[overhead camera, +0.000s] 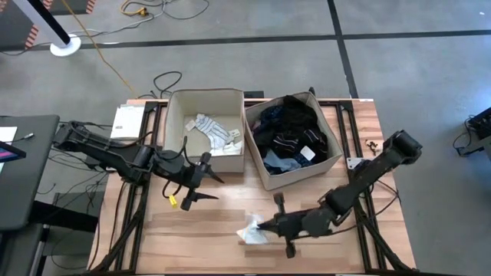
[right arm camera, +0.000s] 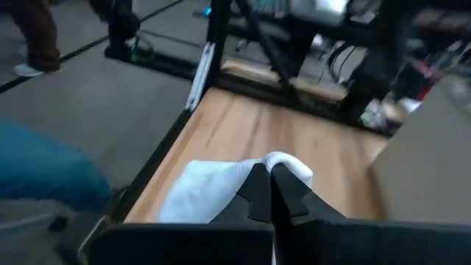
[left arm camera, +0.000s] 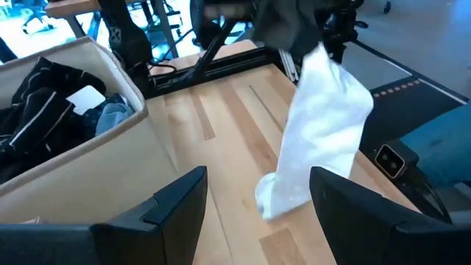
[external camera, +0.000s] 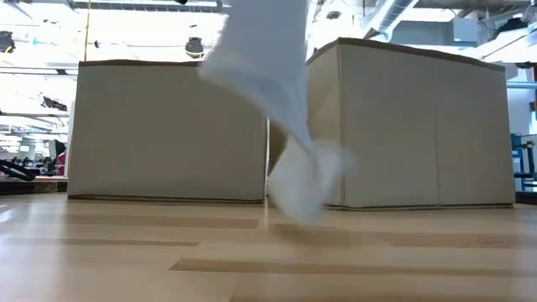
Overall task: Sort clothes
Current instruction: Put the white sock into the left laundry organizer
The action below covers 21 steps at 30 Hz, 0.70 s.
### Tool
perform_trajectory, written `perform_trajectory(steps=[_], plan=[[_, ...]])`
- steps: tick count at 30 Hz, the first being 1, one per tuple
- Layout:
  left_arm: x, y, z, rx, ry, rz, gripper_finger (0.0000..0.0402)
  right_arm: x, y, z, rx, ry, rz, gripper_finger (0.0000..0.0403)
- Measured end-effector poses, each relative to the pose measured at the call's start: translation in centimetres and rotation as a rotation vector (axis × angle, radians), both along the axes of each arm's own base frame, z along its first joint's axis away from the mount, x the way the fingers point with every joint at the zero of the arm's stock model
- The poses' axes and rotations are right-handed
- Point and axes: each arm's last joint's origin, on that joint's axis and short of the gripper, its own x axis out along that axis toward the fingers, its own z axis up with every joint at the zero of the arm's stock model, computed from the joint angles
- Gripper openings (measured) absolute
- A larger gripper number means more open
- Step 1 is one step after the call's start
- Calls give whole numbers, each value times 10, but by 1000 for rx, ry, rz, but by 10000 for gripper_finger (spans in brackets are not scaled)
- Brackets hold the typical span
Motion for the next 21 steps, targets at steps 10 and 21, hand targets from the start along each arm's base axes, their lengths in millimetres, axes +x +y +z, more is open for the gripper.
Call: perform_trajectory(steps=[10, 21], plan=[[-1, -1, -1, 23, 7, -14, 233, -6, -22, 32, -42, -89, -33, 0], [0, -1, 0, 24, -1, -22, 233, -4, -27, 33, -92, -97, -55, 0]])
